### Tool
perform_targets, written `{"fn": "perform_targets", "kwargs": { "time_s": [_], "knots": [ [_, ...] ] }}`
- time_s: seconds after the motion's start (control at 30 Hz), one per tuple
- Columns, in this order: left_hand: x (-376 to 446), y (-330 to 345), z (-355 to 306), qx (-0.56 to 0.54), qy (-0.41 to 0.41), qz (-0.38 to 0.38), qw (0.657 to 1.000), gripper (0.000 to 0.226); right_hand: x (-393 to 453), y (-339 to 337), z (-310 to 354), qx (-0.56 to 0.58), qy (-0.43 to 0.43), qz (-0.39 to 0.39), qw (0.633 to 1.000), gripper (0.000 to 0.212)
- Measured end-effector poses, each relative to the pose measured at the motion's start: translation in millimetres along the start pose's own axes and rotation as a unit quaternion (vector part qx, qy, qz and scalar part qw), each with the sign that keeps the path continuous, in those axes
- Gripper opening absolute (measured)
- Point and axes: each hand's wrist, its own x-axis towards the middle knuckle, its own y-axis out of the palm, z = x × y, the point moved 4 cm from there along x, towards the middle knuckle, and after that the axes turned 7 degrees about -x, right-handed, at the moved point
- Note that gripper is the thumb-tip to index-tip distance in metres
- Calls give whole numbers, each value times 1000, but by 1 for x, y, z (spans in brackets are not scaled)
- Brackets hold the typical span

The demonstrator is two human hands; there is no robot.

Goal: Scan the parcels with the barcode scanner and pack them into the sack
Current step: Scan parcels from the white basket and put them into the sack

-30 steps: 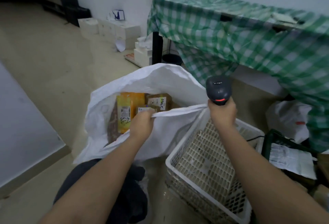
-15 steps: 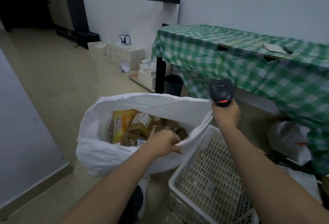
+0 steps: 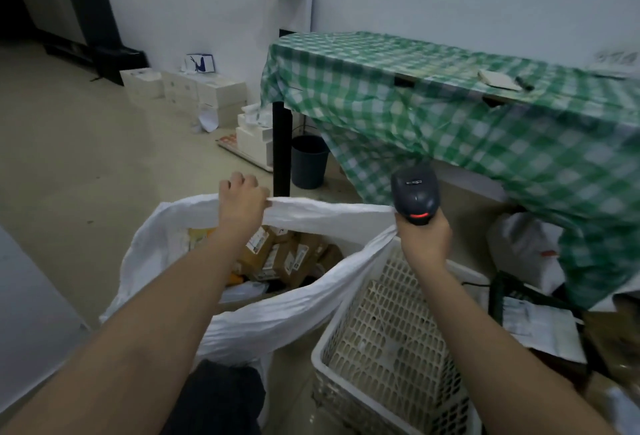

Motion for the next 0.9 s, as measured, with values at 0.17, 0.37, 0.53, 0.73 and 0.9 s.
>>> {"fn": "perform_targets", "kwargs": {
  "time_s": [0.17, 0.37, 0.53, 0.73, 0.9],
  "knots": [
    [57, -30, 5, -106, -4, -54, 993, 25, 25, 6, 16, -54, -24, -8, 998, 21],
    [112, -129, 0, -281, 7, -190, 941, 21, 81, 16, 95, -16, -58, -56, 997, 22],
    [124, -144, 2, -258, -16, -224, 940, 19, 110, -3, 125, 15, -76, -69, 995, 32],
    [118, -73, -13, -165, -4, -93, 982, 13, 87, -2, 47, -118, -10, -7, 993, 31],
    [105, -48, -22, -206, 3, -82, 975, 17, 62, -8, 20, -89, -2, -1, 996, 38]
  ]
}}
